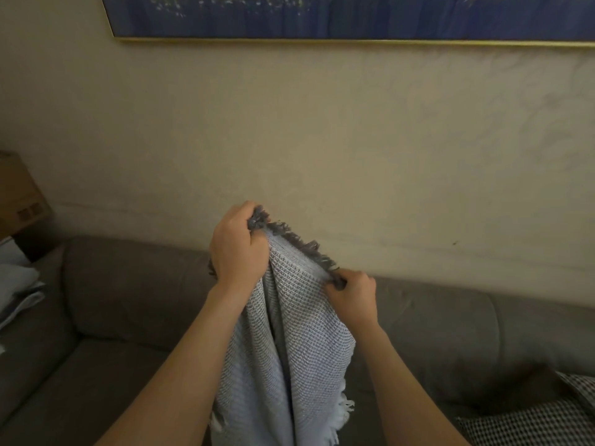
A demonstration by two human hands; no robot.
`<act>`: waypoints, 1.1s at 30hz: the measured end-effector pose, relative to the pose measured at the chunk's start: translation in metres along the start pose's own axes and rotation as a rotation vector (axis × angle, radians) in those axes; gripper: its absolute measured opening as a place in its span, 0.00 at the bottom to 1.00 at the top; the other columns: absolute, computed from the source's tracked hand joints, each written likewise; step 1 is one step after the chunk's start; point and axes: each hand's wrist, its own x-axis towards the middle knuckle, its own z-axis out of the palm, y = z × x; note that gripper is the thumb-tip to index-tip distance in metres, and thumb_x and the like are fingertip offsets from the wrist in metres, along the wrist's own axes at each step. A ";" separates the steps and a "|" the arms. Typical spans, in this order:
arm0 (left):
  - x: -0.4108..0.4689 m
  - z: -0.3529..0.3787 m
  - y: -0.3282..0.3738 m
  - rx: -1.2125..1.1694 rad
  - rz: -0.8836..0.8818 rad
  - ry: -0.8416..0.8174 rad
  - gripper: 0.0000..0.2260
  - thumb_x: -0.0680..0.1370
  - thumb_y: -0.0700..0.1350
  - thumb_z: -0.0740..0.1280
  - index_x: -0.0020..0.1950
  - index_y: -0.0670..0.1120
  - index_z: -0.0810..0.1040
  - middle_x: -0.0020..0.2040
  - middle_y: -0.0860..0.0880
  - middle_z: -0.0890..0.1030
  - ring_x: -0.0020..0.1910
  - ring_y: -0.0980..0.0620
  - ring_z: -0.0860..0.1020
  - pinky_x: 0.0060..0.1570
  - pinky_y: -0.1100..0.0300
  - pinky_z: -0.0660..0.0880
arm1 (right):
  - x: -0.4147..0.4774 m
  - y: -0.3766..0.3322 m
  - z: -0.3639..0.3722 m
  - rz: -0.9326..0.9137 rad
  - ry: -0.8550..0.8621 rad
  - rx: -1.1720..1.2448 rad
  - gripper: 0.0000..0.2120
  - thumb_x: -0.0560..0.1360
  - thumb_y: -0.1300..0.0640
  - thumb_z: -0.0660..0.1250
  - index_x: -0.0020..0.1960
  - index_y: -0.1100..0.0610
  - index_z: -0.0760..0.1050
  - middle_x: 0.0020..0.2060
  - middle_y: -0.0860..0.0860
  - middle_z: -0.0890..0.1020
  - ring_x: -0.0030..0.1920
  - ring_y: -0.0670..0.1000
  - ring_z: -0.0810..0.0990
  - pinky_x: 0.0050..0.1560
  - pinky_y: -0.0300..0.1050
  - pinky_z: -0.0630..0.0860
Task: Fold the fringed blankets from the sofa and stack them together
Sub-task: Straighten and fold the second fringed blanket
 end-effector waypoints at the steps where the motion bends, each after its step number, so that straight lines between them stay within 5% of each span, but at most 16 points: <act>1: 0.001 0.001 -0.001 0.010 -0.011 0.011 0.14 0.75 0.31 0.62 0.52 0.46 0.81 0.45 0.50 0.82 0.43 0.48 0.79 0.41 0.48 0.77 | -0.001 -0.001 -0.002 0.011 0.010 -0.003 0.19 0.67 0.67 0.68 0.28 0.50 0.63 0.22 0.47 0.63 0.26 0.48 0.58 0.30 0.44 0.58; 5: 0.005 0.001 -0.002 0.046 -0.070 0.038 0.14 0.76 0.32 0.63 0.55 0.47 0.81 0.47 0.50 0.82 0.46 0.47 0.79 0.43 0.52 0.74 | -0.006 -0.001 -0.005 0.045 0.005 0.010 0.07 0.68 0.64 0.71 0.42 0.54 0.82 0.31 0.47 0.81 0.31 0.45 0.77 0.35 0.45 0.77; 8: 0.007 -0.002 0.000 0.046 -0.090 0.059 0.14 0.76 0.33 0.62 0.54 0.48 0.81 0.47 0.50 0.82 0.45 0.47 0.79 0.44 0.49 0.76 | -0.012 -0.001 -0.007 0.068 0.019 0.093 0.19 0.73 0.64 0.73 0.62 0.53 0.77 0.44 0.46 0.85 0.45 0.43 0.83 0.44 0.30 0.76; 12: 0.007 -0.003 0.003 0.039 -0.081 0.061 0.13 0.75 0.34 0.61 0.52 0.49 0.80 0.44 0.50 0.81 0.43 0.45 0.79 0.42 0.46 0.77 | -0.014 -0.002 -0.005 0.019 0.017 0.009 0.21 0.79 0.63 0.70 0.71 0.59 0.75 0.51 0.51 0.87 0.51 0.52 0.85 0.55 0.45 0.80; 16: 0.006 -0.002 0.007 0.014 -0.058 0.035 0.13 0.76 0.34 0.62 0.52 0.49 0.80 0.46 0.51 0.82 0.45 0.46 0.79 0.44 0.48 0.77 | -0.014 -0.008 -0.002 0.014 -0.046 -0.040 0.16 0.79 0.67 0.67 0.65 0.60 0.78 0.50 0.53 0.86 0.50 0.54 0.83 0.51 0.43 0.76; 19: 0.005 -0.001 0.009 -0.017 -0.039 0.014 0.15 0.75 0.34 0.61 0.53 0.49 0.81 0.47 0.52 0.83 0.46 0.48 0.80 0.46 0.47 0.79 | -0.012 -0.011 0.000 -0.012 -0.093 -0.148 0.08 0.75 0.70 0.65 0.44 0.59 0.77 0.37 0.51 0.78 0.38 0.52 0.75 0.40 0.47 0.70; 21: 0.004 -0.001 0.009 -0.053 0.000 -0.022 0.15 0.74 0.34 0.60 0.52 0.48 0.81 0.46 0.52 0.82 0.45 0.48 0.80 0.45 0.45 0.79 | -0.010 -0.013 -0.003 0.020 -0.157 -0.174 0.16 0.71 0.72 0.64 0.32 0.55 0.66 0.28 0.49 0.69 0.30 0.49 0.66 0.32 0.46 0.64; 27: 0.001 -0.003 0.016 -0.145 0.084 -0.097 0.16 0.73 0.30 0.61 0.49 0.48 0.81 0.46 0.53 0.82 0.46 0.51 0.80 0.46 0.49 0.79 | -0.007 -0.011 -0.004 0.211 -0.424 -0.164 0.17 0.76 0.67 0.64 0.34 0.56 0.60 0.30 0.51 0.68 0.32 0.53 0.66 0.29 0.45 0.59; 33: 0.002 -0.007 0.012 -0.163 0.066 -0.078 0.17 0.72 0.29 0.60 0.48 0.48 0.81 0.45 0.55 0.82 0.46 0.53 0.81 0.47 0.48 0.80 | -0.014 -0.007 -0.007 0.168 -0.410 -0.095 0.08 0.80 0.63 0.65 0.43 0.58 0.72 0.37 0.54 0.79 0.38 0.56 0.78 0.35 0.47 0.66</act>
